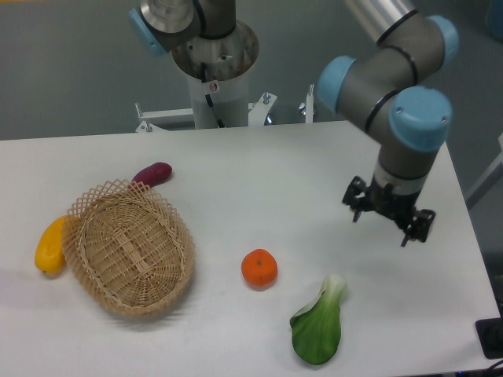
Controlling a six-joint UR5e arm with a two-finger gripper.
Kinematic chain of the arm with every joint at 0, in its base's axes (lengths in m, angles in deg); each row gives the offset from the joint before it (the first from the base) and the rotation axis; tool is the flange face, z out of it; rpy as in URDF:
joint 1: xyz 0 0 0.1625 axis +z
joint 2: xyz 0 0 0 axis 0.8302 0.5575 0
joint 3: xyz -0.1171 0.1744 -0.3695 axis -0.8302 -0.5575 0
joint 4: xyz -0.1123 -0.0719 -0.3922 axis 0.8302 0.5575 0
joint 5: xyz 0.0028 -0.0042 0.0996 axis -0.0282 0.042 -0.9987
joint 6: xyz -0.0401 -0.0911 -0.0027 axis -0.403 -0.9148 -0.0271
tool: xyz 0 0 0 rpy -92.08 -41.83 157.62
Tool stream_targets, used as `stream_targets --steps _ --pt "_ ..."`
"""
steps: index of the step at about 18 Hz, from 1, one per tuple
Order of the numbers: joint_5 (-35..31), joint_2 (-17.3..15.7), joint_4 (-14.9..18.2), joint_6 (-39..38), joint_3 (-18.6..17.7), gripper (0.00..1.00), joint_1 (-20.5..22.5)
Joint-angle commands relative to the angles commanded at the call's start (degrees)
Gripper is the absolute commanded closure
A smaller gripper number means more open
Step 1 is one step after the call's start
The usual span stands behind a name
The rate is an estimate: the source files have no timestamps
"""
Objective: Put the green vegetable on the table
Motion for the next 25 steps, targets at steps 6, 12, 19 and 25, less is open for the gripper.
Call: stream_targets --steps 6,12,19,25 --pt "-0.1 0.2 0.0 7.3 0.0 0.00 4.0" --pt "-0.1 0.5 0.1 11.9 -0.1 0.00 6.7" --pt "-0.8 0.6 0.0 12.3 -0.7 0.00 7.0" --pt "-0.8 0.6 -0.1 12.3 -0.8 0.00 7.0"
